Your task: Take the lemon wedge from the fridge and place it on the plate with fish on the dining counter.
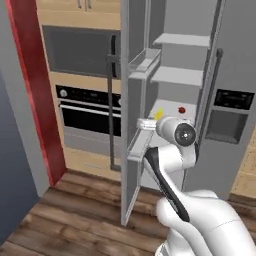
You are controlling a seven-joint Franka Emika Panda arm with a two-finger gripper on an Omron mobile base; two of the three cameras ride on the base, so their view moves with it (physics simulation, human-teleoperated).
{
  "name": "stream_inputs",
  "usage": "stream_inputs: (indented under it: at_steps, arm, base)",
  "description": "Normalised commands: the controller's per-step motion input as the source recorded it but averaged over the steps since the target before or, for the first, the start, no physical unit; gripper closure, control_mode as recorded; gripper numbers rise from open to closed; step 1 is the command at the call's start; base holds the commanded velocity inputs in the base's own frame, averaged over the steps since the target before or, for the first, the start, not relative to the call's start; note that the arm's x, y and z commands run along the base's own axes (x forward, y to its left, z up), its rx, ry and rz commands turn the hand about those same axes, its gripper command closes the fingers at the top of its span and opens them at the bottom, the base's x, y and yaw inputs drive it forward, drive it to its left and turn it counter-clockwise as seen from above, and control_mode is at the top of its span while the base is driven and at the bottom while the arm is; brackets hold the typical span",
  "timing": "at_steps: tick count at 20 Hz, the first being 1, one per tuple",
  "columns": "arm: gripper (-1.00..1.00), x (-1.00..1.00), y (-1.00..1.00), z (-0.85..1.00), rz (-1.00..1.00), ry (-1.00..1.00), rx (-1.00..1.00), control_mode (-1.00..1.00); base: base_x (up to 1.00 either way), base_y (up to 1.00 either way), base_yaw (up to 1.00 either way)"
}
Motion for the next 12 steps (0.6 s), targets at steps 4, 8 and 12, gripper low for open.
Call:
stream_inputs:
  at_steps: [4,8,12]
  arm:
    - [1.00,0.00,0.00,0.00,0.00,0.00,0.00,1.00]
    - [1.00,0.00,0.00,0.00,0.00,0.00,0.00,1.00]
    - [1.00,0.00,0.00,0.00,0.00,0.00,0.00,1.00]
  base:
    - [-0.58,0.00,0.66]
    - [-0.51,0.00,0.67]
    - [-0.58,0.00,0.61]
